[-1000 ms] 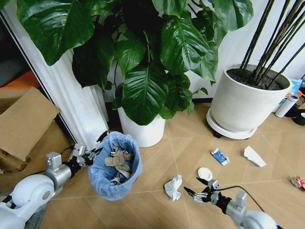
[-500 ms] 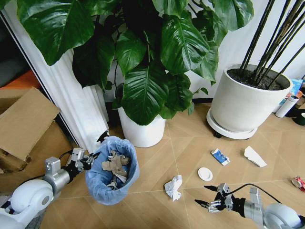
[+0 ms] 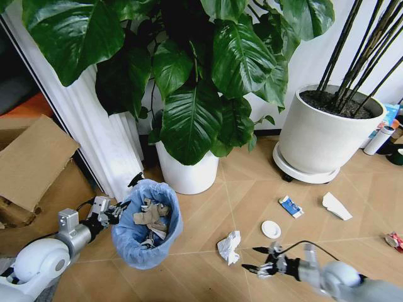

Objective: Pick up the trash bin and place the garbage on the floor into it.

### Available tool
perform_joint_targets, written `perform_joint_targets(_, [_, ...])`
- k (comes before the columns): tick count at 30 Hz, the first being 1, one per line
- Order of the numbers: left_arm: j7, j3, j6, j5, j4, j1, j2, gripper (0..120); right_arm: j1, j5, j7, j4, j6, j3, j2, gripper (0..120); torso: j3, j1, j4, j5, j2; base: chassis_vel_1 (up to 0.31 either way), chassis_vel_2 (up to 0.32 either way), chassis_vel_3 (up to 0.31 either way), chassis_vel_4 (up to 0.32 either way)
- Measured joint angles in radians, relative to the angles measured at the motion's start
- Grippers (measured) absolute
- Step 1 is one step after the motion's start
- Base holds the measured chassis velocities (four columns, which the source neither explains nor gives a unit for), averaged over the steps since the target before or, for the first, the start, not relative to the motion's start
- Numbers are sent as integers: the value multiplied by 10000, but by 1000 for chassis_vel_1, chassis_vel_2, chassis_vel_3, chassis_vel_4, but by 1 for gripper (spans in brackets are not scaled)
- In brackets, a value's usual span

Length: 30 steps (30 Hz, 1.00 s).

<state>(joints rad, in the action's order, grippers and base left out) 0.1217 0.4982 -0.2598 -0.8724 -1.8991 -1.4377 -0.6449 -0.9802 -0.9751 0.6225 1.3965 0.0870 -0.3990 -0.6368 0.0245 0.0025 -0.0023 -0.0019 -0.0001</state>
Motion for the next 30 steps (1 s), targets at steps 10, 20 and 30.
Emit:
perform_joint_targets(10, [-5, 7, -2, 4, 12, 3, 33, 0, 816, 120, -581, -720, -123, -1032, -937, 100, 0, 0, -3, -1, 0, 0, 0, 0, 0])
perform_joint_targets(20, [-2, -29, -2, -55, 13, 97, 119, 0, 1328, -202, -2252, -980, -528, -1588, -1540, 100, 0, 0, -2, -2, 0, 0, 0, 0, 0])
perform_joint_targets(30, [10, -25, -1, -104, 16, 113, 176, 0, 1427, -625, -3653, -860, -1073, -1761, -1811, 100, -1, 0, -3, -1, 0, 0, 0, 0, 0])
